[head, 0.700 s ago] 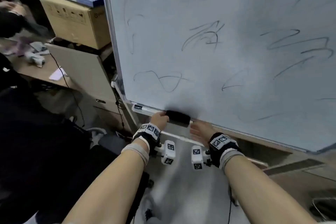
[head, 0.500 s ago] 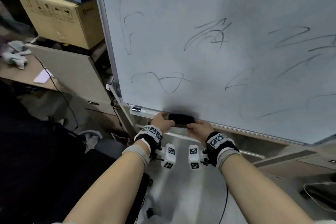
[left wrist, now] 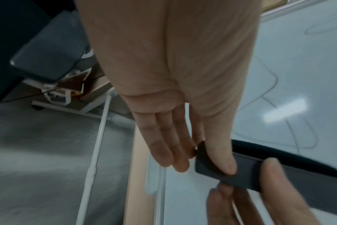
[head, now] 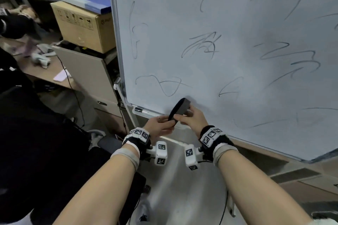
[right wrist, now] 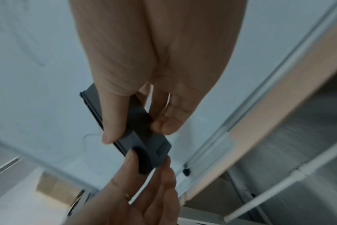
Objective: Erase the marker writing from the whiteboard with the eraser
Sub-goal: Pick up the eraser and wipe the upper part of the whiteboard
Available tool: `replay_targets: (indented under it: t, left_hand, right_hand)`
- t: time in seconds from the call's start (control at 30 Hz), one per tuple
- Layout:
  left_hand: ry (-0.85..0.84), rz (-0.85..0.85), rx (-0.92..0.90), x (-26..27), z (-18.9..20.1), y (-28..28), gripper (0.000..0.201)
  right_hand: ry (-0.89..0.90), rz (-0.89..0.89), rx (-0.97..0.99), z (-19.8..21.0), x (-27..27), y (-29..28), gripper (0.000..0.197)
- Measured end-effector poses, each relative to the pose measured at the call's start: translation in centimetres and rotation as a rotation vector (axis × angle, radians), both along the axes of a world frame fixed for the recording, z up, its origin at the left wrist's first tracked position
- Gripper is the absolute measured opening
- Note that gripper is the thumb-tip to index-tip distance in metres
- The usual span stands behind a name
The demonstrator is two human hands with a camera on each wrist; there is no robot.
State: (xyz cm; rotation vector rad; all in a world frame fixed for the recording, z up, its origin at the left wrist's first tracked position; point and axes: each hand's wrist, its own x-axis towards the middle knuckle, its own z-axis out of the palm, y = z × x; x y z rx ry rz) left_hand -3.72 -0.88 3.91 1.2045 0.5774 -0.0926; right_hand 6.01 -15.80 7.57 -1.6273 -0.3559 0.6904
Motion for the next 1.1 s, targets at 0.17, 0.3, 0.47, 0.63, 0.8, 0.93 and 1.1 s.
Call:
replay_targets:
  t: [0.17, 0.3, 0.47, 0.63, 0.8, 0.93, 1.1]
  left_hand:
    - [0.007, 0.492, 0.274, 0.7, 4.9, 7.2, 0.022]
    - [-0.143, 0.841, 0.504, 3.3, 11.4, 13.4, 0.023]
    - [-0.282, 0.796, 0.634, 7.9, 20.5, 18.1, 0.042]
    - [-0.361, 0.638, 0.566, 11.1, 25.7, 18.7, 0.046]
    - [-0.303, 0.595, 0.569, 10.8, 24.4, 18.7, 0.058]
    - [-0.31, 0.548, 0.606, 11.3, 23.8, 19.7, 0.054]
    - [-0.344, 0.547, 0.577, 12.0, 22.7, 20.3, 0.061]
  right_hand:
    - [-0.251, 0.015, 0.042, 5.6, 0.2, 4.8, 0.06]
    - [-0.516, -0.009, 0.038, 11.1, 1.4, 8.2, 0.078]
    - [-0.921, -0.218, -0.133, 18.3, 2.6, 10.2, 0.081]
    - [-1.084, -0.434, -0.093, 22.5, 3.7, 13.4, 0.064]
    - [-1.425, -0.542, -0.251, 23.4, 4.4, 17.6, 0.052]
    - [-1.537, -0.546, -0.278, 22.1, 5.0, 19.6, 0.05]
    - [-1.594, -0.324, -0.405, 19.2, 4.7, 19.6, 0.052]
